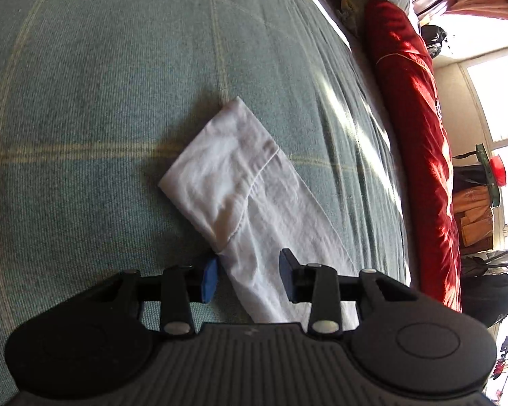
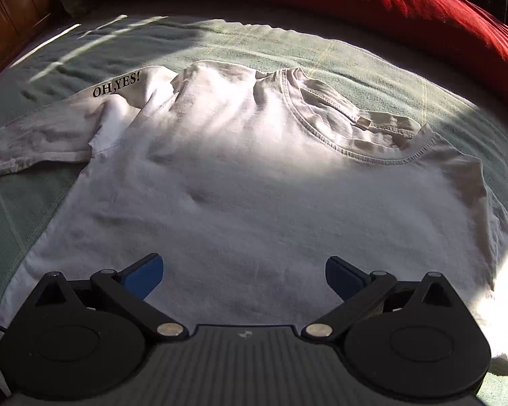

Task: Fold clothes
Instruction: 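Move the left gripper to the 'OH,YES!' sleeve cuff and grasp it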

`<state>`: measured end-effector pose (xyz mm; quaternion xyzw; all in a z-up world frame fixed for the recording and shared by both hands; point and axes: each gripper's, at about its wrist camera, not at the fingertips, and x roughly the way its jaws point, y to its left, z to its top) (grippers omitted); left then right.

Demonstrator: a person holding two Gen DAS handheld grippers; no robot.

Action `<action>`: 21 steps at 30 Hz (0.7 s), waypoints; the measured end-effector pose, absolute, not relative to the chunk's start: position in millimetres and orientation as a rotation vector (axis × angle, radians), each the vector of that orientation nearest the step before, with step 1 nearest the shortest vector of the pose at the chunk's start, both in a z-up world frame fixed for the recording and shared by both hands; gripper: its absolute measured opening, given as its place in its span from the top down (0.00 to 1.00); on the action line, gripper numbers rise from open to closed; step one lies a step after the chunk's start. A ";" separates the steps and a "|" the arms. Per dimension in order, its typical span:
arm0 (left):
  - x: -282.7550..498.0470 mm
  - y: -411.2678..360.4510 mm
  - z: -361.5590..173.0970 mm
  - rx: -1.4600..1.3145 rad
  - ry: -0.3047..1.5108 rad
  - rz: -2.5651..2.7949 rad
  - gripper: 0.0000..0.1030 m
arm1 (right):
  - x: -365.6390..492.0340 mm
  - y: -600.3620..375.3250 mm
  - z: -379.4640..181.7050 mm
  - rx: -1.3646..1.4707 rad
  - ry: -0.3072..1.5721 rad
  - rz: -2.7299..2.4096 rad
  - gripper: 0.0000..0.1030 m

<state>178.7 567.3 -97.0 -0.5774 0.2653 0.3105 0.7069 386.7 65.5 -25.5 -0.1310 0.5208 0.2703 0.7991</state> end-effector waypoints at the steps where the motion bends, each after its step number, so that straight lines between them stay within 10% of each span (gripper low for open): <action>1: 179.6 569.5 -95.2 -1.270 0.592 0.693 0.66 | 387.4 69.0 -25.7 -0.282 1.118 0.580 0.00; 9: 190.1 589.5 -57.5 -1.057 0.632 0.740 0.88 | 389.4 96.3 -25.5 -0.302 1.116 0.603 0.00; 21: 191.3 620.5 -55.1 -1.061 0.726 0.720 0.74 | 391.1 106.9 -30.9 -0.304 1.137 0.612 0.00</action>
